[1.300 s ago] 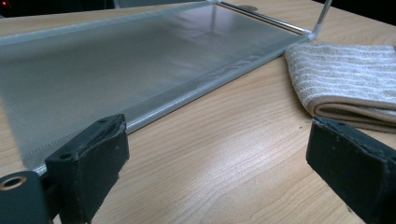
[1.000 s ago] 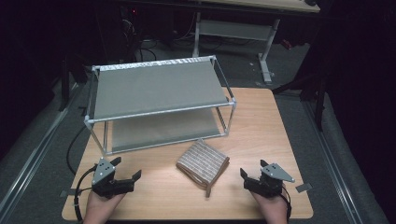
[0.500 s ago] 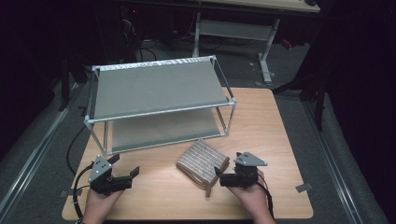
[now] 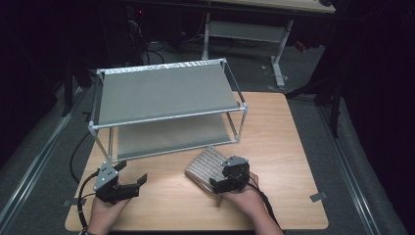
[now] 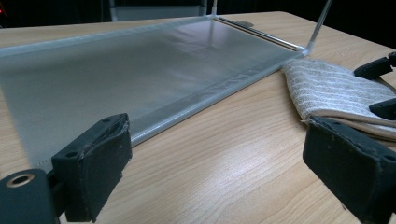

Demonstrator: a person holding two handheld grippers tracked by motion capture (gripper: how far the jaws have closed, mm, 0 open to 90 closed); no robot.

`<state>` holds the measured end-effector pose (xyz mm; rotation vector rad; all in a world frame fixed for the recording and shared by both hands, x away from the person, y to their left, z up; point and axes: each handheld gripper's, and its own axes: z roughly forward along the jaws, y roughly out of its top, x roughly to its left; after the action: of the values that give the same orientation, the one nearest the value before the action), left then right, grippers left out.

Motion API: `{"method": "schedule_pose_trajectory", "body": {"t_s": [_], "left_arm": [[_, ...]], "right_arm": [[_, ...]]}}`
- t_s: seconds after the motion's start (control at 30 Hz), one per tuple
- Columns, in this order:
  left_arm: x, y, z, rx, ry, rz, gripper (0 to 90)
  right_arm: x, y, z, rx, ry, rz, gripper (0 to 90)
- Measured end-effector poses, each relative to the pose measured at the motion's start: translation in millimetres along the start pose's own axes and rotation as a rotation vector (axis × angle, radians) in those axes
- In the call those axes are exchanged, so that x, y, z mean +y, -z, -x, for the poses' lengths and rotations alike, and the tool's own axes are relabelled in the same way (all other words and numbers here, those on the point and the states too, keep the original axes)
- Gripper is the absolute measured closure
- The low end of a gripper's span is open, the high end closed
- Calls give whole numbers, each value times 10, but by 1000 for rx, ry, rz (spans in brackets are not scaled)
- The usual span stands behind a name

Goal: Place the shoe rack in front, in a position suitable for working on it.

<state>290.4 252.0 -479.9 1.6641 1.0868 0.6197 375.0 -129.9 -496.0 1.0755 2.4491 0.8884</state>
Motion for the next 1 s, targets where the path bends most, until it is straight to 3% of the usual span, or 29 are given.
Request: {"method": "schedule_pose_trajectory", "body": {"t_s": [0.23, 0.5, 0.57, 0.6, 0.73, 1.0], "left_arm": [[9, 23, 9, -1, -1, 10, 88], [4, 37, 10, -12, 11, 15, 102], [4, 34, 14, -14, 9, 14, 107], [4, 33, 18, -13, 6, 12, 111], [12, 36, 27, -16, 1, 15, 127], [28, 43, 21, -15, 16, 24, 133]], "right_arm": [[-6, 1, -58, 3, -7, -12, 4], [-45, 74, -98, 42, 10, 22, 252], [-52, 80, -104, 47, 12, 27, 277], [-58, 95, -115, 52, 21, 33, 341], [-71, 113, -147, 59, 28, 46, 455], [-113, 138, -207, 43, 41, 75, 554]]}}
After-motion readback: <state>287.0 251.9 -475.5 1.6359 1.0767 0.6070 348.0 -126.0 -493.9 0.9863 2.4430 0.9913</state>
